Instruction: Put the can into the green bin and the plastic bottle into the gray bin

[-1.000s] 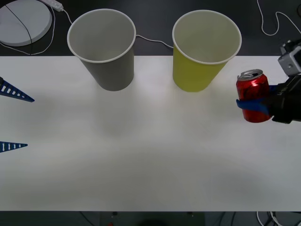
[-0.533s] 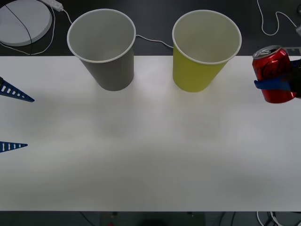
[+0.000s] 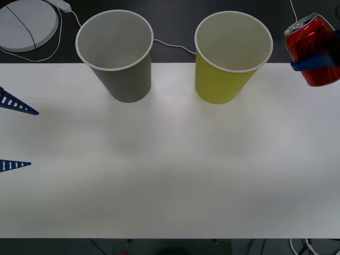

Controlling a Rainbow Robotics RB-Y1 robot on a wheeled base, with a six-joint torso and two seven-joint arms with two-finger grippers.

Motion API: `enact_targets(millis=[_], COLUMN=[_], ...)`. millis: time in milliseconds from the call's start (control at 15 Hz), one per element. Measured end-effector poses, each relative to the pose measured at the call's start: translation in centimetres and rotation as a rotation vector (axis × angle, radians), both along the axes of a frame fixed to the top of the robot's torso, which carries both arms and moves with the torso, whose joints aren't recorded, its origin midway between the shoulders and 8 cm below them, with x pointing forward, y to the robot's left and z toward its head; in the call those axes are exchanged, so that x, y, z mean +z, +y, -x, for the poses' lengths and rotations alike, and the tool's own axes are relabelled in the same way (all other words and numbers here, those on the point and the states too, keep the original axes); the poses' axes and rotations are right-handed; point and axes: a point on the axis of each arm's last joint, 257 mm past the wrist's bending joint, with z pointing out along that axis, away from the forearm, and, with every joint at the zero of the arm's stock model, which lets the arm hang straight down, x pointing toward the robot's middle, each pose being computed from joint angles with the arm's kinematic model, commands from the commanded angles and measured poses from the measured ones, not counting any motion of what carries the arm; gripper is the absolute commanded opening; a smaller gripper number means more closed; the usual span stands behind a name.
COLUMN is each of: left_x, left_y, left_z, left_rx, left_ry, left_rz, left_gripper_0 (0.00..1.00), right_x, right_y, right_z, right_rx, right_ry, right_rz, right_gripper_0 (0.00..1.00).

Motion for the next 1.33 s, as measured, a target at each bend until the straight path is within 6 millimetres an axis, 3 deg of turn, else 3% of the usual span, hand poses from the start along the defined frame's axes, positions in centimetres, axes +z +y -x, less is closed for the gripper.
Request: enact_targets(millis=[733,1000,1200,1267,1333], left_x=[0.0,0.0,0.0,0.0,0.0], left_y=[0.0,0.0,0.0,0.0,0.0], left_z=[0.0,0.0,0.0,0.0,0.0], left_rx=[0.0,0.0,0.0,0.0,0.0], left_ry=[0.0,0.0,0.0,0.0,0.0], left_rz=[0.0,0.0,0.0,0.0,0.0], left_gripper_0=[1.0,1.0,1.0,1.0,1.0], right_x=[1.6,1.3,1.0,0.9,0.9], right_y=[5.8,6.7,7.1,7.3,7.3], right_z=[-9.7,-13.0,-14.3,-14.5,-14.6], right_rx=[-0.018,-0.048,-0.05,-0.051,-0.053], right_ry=[0.01,0.022,0.04,0.038,0.034], right_rz=[0.168,0.204,0.224,0.233,0.24], right_gripper_0=[0.0,0.0,0.0,0.07,0.29])
